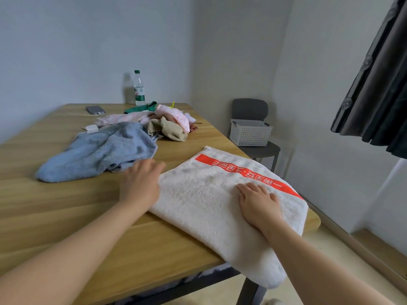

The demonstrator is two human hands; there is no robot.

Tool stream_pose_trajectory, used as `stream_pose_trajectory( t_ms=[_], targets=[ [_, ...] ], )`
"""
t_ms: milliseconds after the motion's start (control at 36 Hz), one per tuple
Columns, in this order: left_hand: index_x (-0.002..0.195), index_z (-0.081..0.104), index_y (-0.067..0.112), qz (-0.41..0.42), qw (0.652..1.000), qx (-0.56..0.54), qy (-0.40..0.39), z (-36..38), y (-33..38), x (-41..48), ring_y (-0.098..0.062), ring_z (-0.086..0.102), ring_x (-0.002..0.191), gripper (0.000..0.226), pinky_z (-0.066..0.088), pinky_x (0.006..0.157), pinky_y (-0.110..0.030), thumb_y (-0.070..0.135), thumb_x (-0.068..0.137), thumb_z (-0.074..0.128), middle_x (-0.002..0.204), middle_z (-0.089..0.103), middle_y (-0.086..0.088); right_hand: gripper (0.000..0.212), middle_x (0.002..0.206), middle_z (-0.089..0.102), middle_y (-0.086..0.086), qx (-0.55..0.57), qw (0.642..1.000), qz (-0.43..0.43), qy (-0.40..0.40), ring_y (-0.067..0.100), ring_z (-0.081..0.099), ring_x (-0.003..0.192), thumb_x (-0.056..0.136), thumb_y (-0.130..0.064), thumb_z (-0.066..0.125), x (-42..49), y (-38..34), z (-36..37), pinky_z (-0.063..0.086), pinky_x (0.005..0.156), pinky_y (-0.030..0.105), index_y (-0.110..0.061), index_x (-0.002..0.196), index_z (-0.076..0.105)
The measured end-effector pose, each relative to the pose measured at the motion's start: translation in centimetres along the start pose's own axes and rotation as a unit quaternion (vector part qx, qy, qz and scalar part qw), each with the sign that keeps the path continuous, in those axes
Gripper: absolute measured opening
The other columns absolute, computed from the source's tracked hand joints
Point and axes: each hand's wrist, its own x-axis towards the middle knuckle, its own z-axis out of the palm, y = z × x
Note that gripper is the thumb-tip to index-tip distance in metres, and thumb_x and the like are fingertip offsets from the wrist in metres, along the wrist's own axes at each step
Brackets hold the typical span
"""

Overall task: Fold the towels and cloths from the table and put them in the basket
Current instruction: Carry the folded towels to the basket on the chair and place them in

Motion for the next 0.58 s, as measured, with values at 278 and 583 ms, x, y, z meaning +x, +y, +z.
stream_pose_trajectory(
  t_ms=[278, 583],
  targets=[
    [0.145, 0.004, 0.047, 0.162, 0.949, -0.044, -0.266, 1.4, 7.1, -2.8, -0.012, -0.008, 0.145, 0.055, -0.002, 0.115, -0.04, 0.06, 0.094, 0.019, 0.157, -0.005, 0.016, 0.027, 0.122, 0.061, -0.005, 0.114, 0.987, 0.057, 0.094, 0.019, 0.048, 0.116, 0.095, -0.023, 0.042, -3.1, 2.0, -1.4, 0.029, 0.1, 0.032, -0.025, 0.111, 0.063],
    [0.123, 0.057, 0.025, 0.15, 0.969, -0.169, -0.097, 0.5, 10.3, -6.0, -0.012, 0.048, 0.115, 0.033, 0.038, 0.095, -0.023, 0.018, 0.099, 0.036, 0.127, 0.053, 0.006, 0.074, 0.144, 0.032, 0.009, 0.365, 0.845, 0.312, 0.235, 0.028, 0.032, 0.131, 0.076, -0.031, 0.073, -9.7, 4.0, -0.3, 0.032, 0.104, 0.042, -0.013, 0.138, 0.036]
  ],
)
